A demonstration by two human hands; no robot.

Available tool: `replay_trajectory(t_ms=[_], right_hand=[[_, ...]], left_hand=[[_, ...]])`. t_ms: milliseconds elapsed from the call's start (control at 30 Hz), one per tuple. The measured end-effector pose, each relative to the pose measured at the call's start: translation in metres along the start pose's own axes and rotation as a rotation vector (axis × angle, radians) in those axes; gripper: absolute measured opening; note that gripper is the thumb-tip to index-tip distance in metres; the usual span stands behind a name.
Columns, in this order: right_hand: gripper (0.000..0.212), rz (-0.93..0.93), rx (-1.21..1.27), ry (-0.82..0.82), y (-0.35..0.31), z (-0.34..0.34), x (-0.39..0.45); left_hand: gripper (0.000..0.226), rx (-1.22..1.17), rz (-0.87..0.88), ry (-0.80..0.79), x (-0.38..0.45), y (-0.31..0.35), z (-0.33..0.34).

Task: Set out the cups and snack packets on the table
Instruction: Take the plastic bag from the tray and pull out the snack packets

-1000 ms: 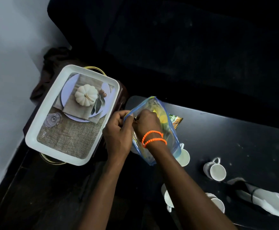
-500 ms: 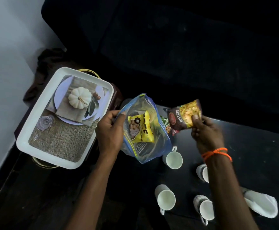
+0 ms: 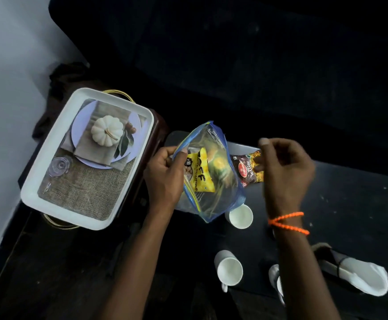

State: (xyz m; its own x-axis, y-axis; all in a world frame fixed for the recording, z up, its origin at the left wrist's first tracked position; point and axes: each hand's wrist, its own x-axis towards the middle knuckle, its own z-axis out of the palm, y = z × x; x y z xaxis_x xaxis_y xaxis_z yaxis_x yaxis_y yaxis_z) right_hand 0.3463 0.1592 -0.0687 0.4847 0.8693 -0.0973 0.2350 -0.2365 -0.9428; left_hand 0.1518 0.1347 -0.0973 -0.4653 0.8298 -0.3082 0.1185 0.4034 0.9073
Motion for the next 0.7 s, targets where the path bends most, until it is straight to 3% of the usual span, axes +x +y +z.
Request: replay_trajectory(t_ms=[33,100,200,333,533,700], right_hand=[[0.009,-0.049,-0.007,-0.164,-0.013,0.011,-0.013],[0.007,-0.083,-0.278,-0.471,-0.017,0.044,-0.028],[0.040,0.149,-0.732,-0.665,0.015,0.096,-0.034],[0.048,0.276,-0.792,-0.654,0.050,0.112,-0.025],[0.029,-0.077,-0.794,-0.681,0.006,0.091,-0.029],[0.023,-0.321,-0.524,-0.488,-0.073,0.016,-0.036]], left_hand=[[0.012,0.001,-0.001,0.001,-0.001,-0.001,0.002],[0.011,-0.003,0.000,0.009,-0.002,-0.001,0.005],[0.008,0.001,0.001,0.035,-0.004,0.000,0.008],[0.008,0.009,-0.007,0.045,-0.007,-0.007,0.010],[0.014,0.055,-0.034,0.153,-0.006,-0.016,0.004],[0.014,0.066,-0.084,0.210,0.001,-0.016,-0.004]])
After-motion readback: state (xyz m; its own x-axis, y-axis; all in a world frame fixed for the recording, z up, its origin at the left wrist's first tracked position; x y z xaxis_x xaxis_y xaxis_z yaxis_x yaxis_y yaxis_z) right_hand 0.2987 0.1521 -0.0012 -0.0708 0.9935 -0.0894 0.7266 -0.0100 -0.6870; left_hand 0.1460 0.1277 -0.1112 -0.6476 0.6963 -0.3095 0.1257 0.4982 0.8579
